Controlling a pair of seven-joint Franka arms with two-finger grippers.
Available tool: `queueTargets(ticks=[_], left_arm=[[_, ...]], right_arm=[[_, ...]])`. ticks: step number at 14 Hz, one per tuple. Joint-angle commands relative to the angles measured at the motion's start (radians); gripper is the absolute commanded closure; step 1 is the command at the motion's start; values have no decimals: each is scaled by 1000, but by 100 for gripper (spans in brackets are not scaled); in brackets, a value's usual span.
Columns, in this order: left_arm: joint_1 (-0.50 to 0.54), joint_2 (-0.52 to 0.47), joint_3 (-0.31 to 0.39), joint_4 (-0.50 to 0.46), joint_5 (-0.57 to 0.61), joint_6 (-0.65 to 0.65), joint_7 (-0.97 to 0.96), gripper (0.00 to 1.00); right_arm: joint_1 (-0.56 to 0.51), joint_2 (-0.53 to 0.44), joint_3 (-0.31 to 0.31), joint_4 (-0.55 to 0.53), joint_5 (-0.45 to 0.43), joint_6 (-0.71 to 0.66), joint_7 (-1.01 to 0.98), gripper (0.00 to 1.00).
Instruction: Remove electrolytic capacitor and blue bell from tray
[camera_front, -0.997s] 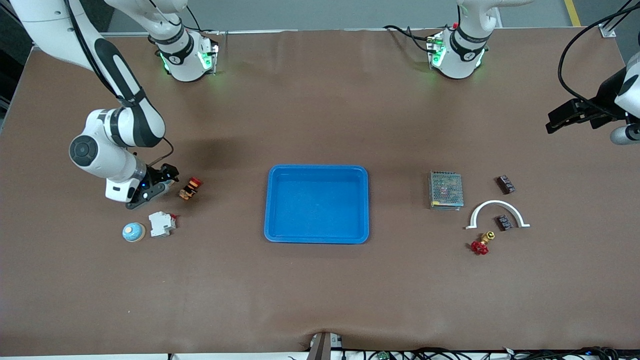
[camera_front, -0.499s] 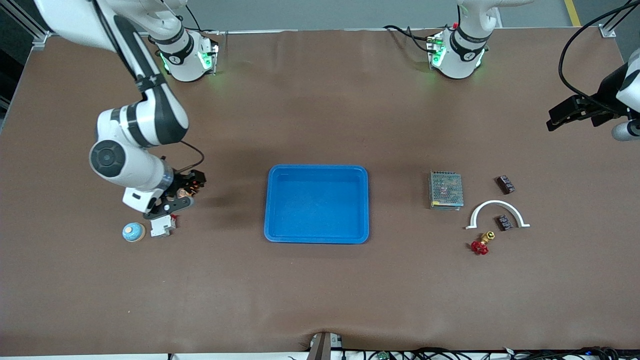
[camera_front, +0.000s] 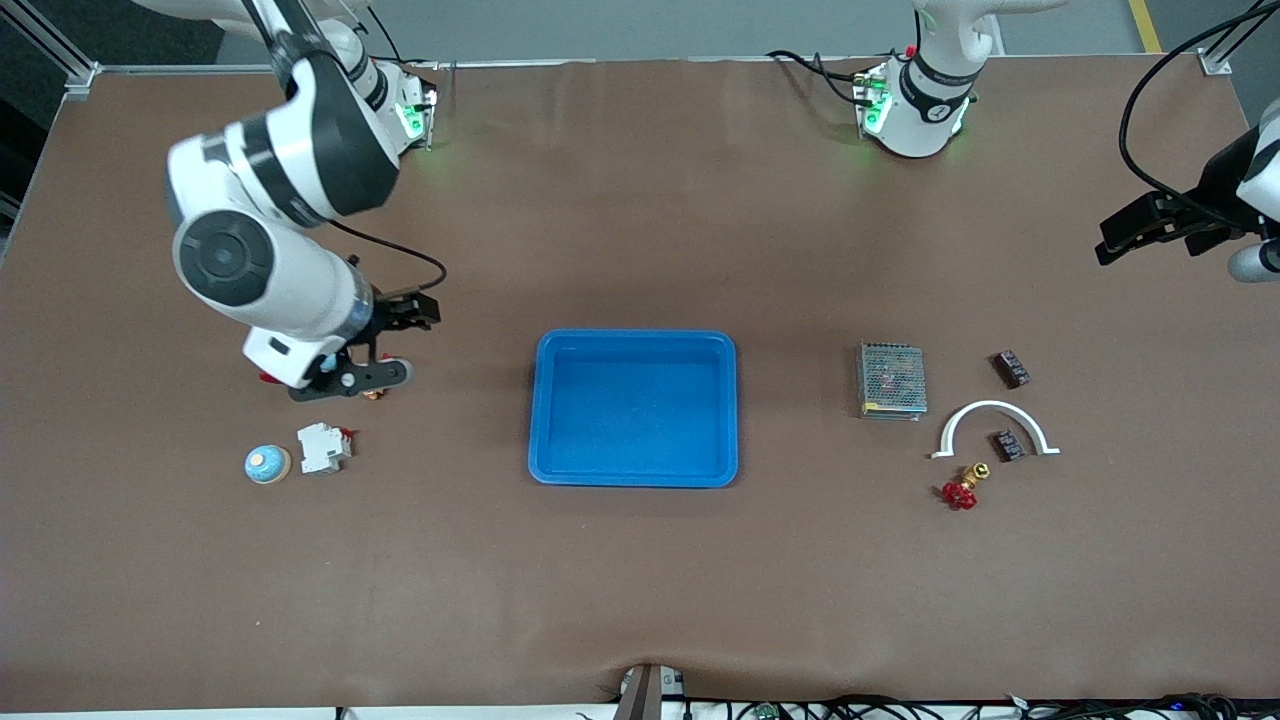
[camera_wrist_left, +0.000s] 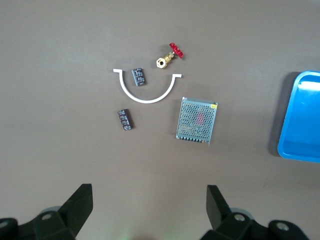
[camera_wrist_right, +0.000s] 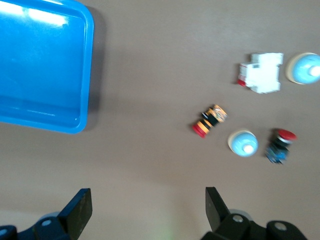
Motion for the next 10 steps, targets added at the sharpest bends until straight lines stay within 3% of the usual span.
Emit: queueTargets(ticks=[1,4,10], left_arm=[[-4,0,-7,6,10,26,-7,0],[-7,9,-9,6,10,32,-7,0],[-6,6,-30,14,10,26,-8,0]], right_arm=[[-32,7,-10,147,-8,-159,2,0],[-130,-21,-8,208,-6,-231,-140,0],[-293,-62,-10,221,-12,-236,-274,0]])
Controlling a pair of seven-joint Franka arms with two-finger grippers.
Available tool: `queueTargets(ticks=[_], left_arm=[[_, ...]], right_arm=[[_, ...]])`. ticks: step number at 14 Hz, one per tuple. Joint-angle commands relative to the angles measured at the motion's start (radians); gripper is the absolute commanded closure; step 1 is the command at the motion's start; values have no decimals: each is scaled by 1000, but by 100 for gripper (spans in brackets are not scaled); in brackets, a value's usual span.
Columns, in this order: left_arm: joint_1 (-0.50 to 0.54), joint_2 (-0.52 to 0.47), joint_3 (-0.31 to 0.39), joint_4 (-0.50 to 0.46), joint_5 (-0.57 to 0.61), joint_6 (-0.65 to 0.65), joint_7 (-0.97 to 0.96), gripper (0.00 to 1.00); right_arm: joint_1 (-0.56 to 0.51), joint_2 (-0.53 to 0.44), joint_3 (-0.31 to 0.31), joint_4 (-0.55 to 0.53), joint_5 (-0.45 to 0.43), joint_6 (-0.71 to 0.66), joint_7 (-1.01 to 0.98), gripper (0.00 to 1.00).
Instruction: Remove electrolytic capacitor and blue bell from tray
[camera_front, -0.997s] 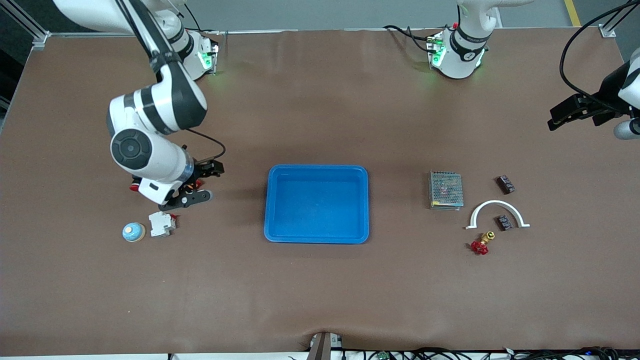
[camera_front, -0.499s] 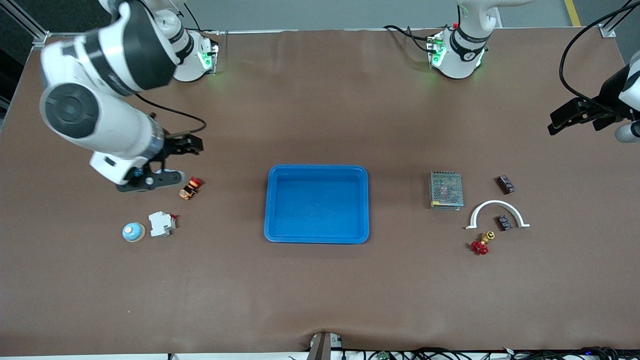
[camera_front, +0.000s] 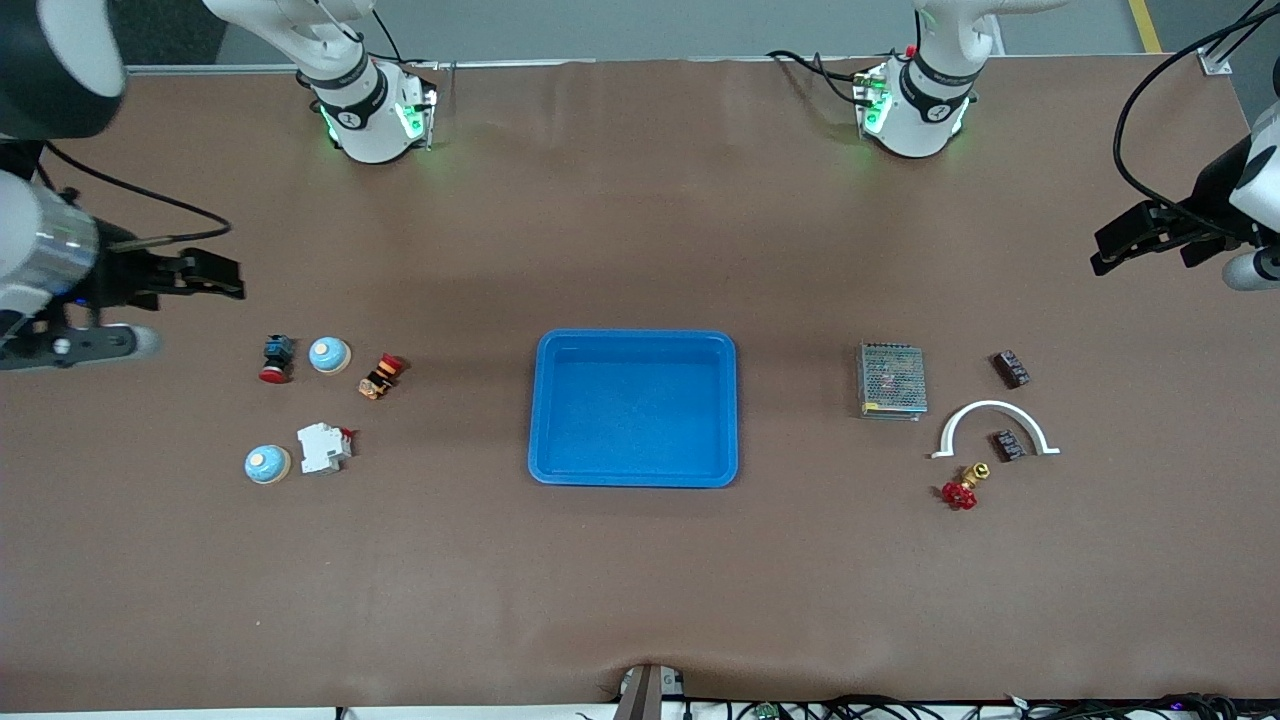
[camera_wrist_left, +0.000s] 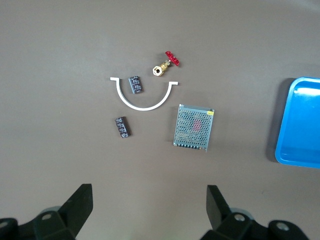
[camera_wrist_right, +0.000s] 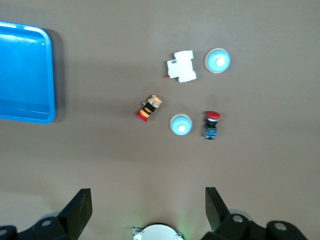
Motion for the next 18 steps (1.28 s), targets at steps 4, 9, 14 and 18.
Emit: queueTargets(ticks=[4,9,14,18], left_arm=[[1,-4,-30,9,10,-2,-13,0],[4,-5,-35,9,10,-5,-13,0],[6,-13,-36,-2,8,-5,-13,0],[8,-35,-38,-23,8,6,-13,0]], right_arm=[[-80,-22,24,-3,-9,-92,75,0],[-53,-24,21,2,-16,-43,80,0],[-60,-21,18,-6,-10,-24,80,0],[-63,-88,15,-102,-10,44,80,0]])
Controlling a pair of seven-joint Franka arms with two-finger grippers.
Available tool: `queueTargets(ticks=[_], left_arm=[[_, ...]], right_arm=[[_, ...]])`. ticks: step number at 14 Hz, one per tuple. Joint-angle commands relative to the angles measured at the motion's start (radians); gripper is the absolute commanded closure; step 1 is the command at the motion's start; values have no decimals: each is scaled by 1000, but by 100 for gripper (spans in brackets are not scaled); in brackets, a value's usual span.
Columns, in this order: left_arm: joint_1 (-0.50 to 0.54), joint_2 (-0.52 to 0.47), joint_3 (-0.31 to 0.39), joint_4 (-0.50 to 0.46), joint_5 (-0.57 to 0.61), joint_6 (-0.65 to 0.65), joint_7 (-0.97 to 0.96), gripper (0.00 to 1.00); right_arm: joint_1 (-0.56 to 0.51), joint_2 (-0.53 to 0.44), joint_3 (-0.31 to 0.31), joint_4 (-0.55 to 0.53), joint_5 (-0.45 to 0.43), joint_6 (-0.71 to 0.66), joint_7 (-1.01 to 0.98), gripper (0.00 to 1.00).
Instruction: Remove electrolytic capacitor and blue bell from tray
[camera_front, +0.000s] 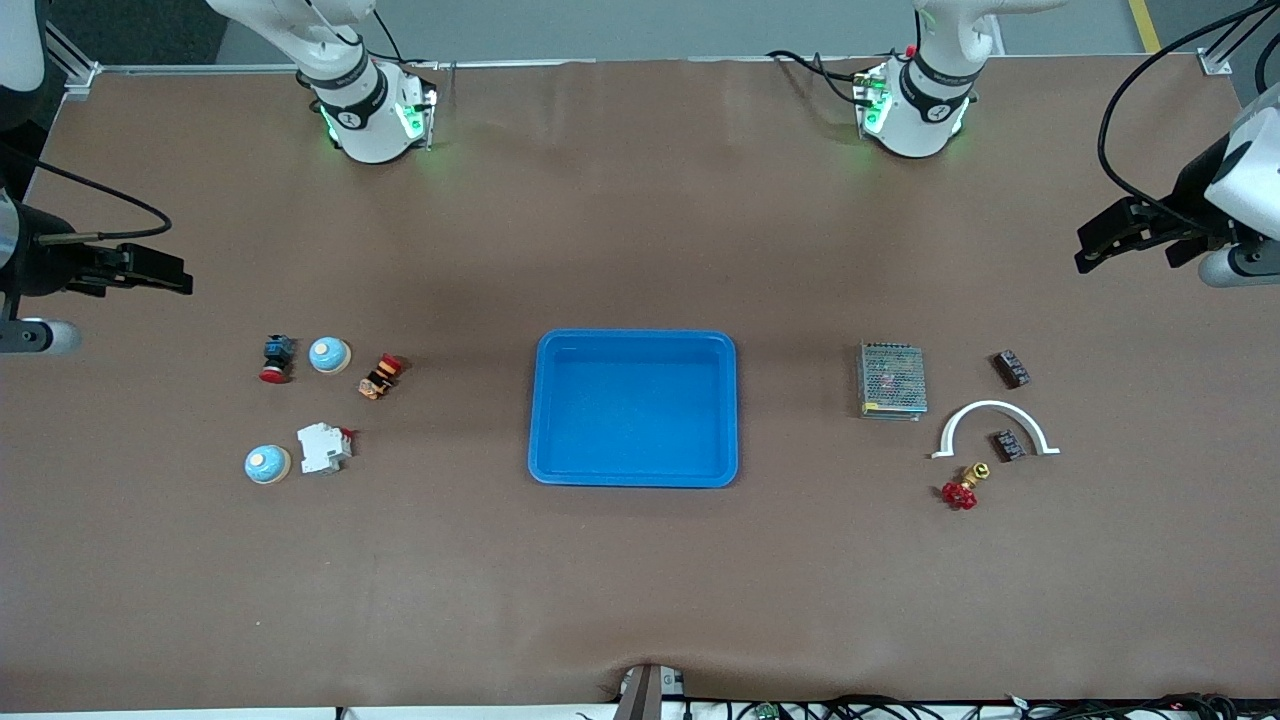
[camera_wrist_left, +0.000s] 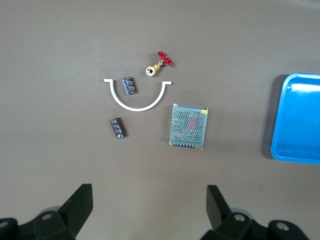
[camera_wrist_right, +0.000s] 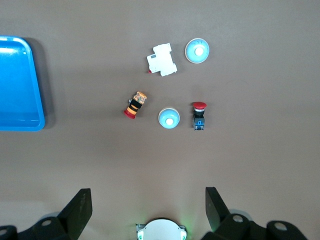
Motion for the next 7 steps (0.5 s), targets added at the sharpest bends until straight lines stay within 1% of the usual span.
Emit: queueTargets(ticks=[1,3,4,5,6,7], left_arm=[[8,-41,-9,-38,8,12,2,0],[7,-64,-9,-73,8,21,9,0],[5,-85,-10,-101,8,42,9,0],[7,-104,-15,-131,8,57,9,0],[7,-106,-16,-133,8,59,9,0],[7,-106,-16,-129,8,56,9,0]], right_arm=[[-7,-124,2,-167,-1,104,14,0],[-6,-182,-8,-251,-3,164,14,0],[0,-184,-23,-256,-3,167,14,0],[11,-181,-44,-253,-3,175,14,0],[41,-181,-78,-253,-8,201,14,0],[84,-178,-127,-250,-12,221,14,0]])
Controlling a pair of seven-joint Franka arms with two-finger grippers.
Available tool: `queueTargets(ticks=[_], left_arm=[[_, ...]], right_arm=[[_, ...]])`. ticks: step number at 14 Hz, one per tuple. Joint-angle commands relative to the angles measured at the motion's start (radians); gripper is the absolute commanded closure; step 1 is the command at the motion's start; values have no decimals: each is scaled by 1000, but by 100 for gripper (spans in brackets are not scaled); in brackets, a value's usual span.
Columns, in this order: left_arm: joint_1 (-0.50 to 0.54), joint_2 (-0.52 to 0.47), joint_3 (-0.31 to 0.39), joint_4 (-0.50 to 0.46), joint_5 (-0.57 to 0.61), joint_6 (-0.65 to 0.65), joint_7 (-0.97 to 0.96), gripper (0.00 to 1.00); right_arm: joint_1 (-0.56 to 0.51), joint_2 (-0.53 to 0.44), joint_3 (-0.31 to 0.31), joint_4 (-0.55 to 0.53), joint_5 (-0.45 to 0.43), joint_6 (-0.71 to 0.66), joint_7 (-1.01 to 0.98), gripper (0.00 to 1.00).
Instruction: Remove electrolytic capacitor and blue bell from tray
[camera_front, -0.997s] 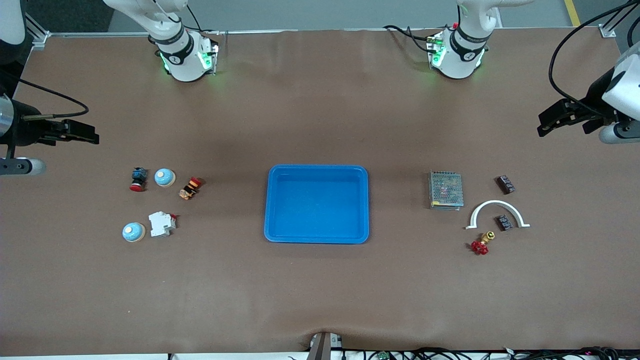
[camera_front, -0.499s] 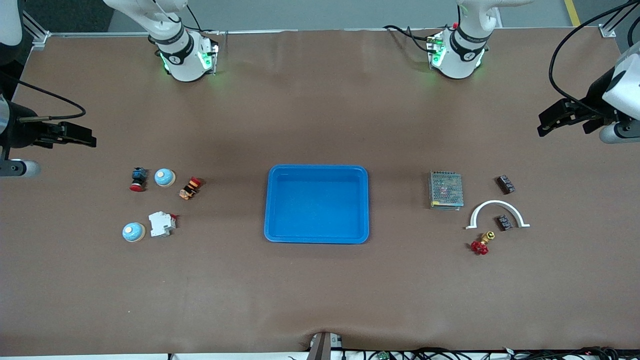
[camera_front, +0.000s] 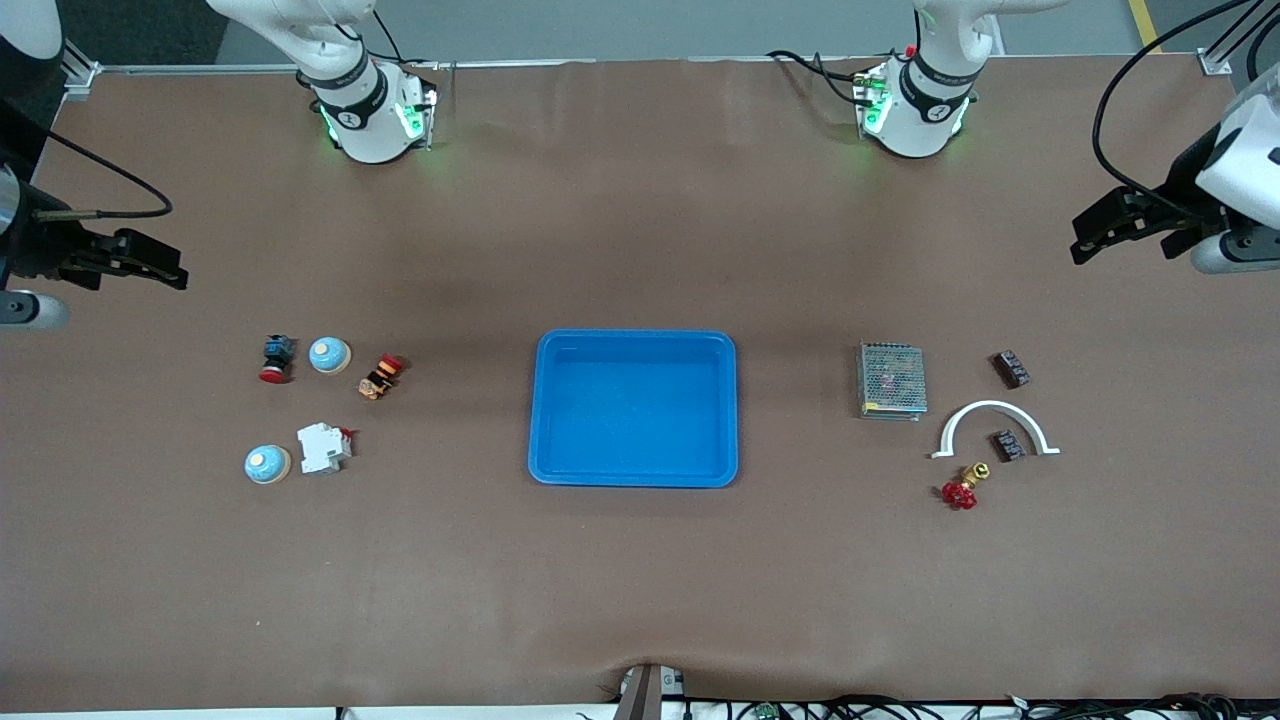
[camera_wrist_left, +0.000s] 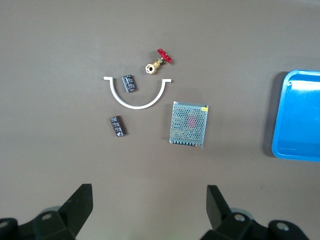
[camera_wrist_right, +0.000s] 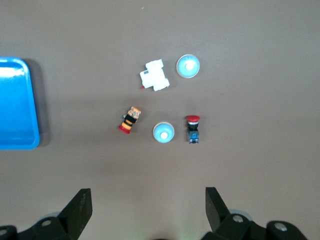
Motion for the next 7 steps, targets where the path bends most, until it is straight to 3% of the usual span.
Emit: queueTargets(ticks=[1,7], left_arm=[[7,-47,-11,-46,8,23,10,0],[5,-37,-9,-20,8,4,30,0]], right_arm=[[83,-24,-100,-27,-11,45,11,0],[79,-20,-99,-18,-3,37,21,0]])
